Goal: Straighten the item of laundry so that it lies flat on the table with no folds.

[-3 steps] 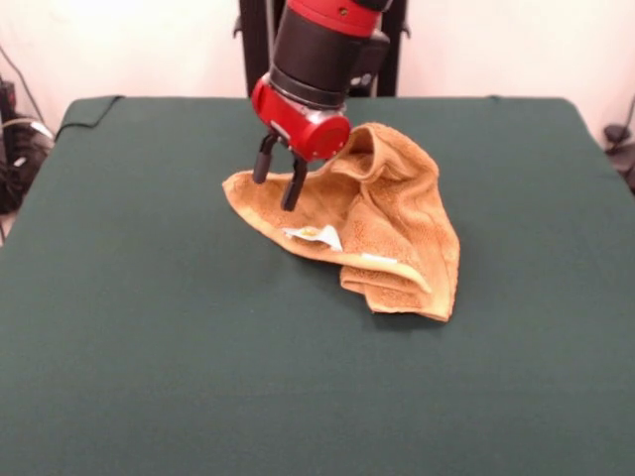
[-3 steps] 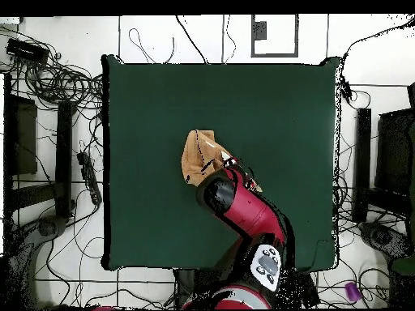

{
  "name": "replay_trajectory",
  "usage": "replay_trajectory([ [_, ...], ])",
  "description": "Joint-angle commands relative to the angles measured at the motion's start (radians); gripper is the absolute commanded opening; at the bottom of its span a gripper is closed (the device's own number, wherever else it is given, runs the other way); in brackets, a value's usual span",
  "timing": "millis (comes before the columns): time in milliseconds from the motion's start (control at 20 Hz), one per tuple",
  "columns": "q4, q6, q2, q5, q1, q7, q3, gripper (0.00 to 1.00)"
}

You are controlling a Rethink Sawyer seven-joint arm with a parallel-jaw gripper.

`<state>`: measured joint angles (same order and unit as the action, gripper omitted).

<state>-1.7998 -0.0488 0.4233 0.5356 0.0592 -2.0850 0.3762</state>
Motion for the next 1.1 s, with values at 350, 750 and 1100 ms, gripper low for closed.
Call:
replay_trajectory([
  [350,-0.013,0.104,-0.008,0.056,-0.05,-0.275,-0.189,1.0],
  [750,-0.036,0.113,-0.011,0.082,-0.037,-0.292,-0.208,1.0],
  [1100,-0.026,0.118,-0.032,0.111,-0.025,-0.299,-0.209,1.0],
])
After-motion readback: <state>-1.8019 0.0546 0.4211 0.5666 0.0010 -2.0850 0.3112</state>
